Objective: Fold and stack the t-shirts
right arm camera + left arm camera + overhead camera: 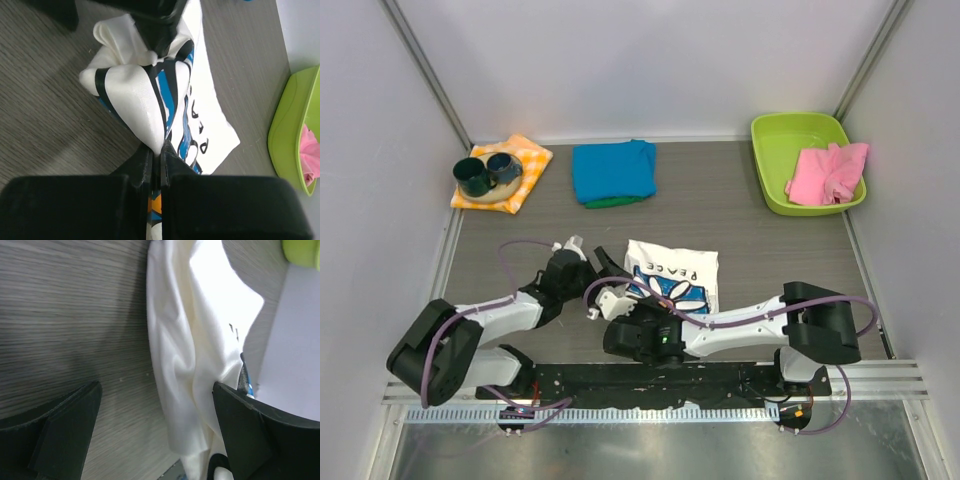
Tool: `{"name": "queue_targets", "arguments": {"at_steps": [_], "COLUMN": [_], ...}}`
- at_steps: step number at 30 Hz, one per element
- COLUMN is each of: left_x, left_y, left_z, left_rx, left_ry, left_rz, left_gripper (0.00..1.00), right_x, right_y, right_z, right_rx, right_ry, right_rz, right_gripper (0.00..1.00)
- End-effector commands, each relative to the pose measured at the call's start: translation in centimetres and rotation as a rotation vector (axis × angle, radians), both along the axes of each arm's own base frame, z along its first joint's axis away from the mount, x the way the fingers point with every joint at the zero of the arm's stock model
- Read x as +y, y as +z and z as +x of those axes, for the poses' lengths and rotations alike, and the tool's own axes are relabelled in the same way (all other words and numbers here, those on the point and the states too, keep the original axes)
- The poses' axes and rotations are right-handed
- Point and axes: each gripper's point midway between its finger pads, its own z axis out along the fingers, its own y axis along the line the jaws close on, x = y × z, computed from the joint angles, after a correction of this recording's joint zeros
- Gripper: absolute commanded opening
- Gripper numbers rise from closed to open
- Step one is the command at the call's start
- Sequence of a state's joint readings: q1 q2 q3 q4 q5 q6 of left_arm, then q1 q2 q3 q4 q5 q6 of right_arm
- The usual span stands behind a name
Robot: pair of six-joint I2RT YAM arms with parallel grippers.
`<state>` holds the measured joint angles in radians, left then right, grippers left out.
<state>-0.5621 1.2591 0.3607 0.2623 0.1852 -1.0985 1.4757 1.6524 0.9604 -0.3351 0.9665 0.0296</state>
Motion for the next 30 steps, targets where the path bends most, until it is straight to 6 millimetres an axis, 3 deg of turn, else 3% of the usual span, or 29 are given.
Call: {"name": "queue_targets", "arguments": {"at_steps": [1, 2, 4, 6, 7, 8, 10, 11, 13, 14, 18, 26, 30], "left_x": [-1.8, -2.3, -2.6, -3.1, -3.1, -3.4, -3.3, -3.4, -3.4, -3.7, -3.8, -4.9, -5.4], "left_y": [-0.7, 0.0, -1.0, -0.1, -1.3, -0.3, -1.2, -0.1, -1.1, -0.5, -1.6, 0.0, -0.4], "left_z": [-1.6, -1.2, -1.5, -1.1, -1.2, -0.8, -0.8, -0.6, -0.7, -0.6, -0.9, -0.6, -0.8], "left_rx": [0.074, 0.041, 0.093, 0.060, 0.093, 0.067, 0.079, 0.040, 0.062, 0.051, 0.077, 0.054, 0.083], "left_ry": [-0.038, -0.042, -0.032, -0.028, -0.017, -0.006, 0.014, 0.022, 0.031, 0.022, 0.005, -0.066, -0.098], "left_rz": [-0.164, -0.208, -0.245, -0.315, -0.317, -0.376, -0.403, -0.465, -0.480, -0.514, -0.513, -0.553, -0.558], "left_gripper": [1.00, 1.00, 1.00, 1.00, 1.00, 1.00, 1.00, 1.00, 1.00, 1.00, 1.00, 1.00, 1.00], "right_x": [0.0, -0.1, -0.4, -0.9, -1.0, -1.0, -1.2, -1.3, -1.6, -1.6, -1.7, -1.7, -1.2], "right_y": [3.4, 3.3, 3.3, 3.0, 3.1, 3.0, 2.7, 2.6, 2.3, 2.1, 1.5, 0.7, 1.0], "right_z": [0.1, 0.0, -0.2, -0.5, -0.7, -0.9, -1.4, -1.6, -1.9, -2.1, -2.8, -4.1, -4.8], "right_rx": [-0.010, -0.001, 0.009, 0.018, 0.017, 0.020, 0.028, 0.029, 0.031, 0.033, 0.033, 0.040, 0.025], "right_ry": [-0.046, -0.054, -0.064, -0.071, -0.070, -0.070, -0.068, -0.069, -0.073, -0.068, -0.059, -0.041, -0.024], "right_rz": [0.093, 0.103, 0.110, 0.113, 0.118, 0.118, 0.119, 0.120, 0.112, 0.108, 0.091, 0.098, 0.097], "right_gripper": [0.01, 0.01, 0.01, 0.01, 0.01, 0.01, 0.01, 0.01, 0.01, 0.01, 0.01, 0.01, 0.01]}}
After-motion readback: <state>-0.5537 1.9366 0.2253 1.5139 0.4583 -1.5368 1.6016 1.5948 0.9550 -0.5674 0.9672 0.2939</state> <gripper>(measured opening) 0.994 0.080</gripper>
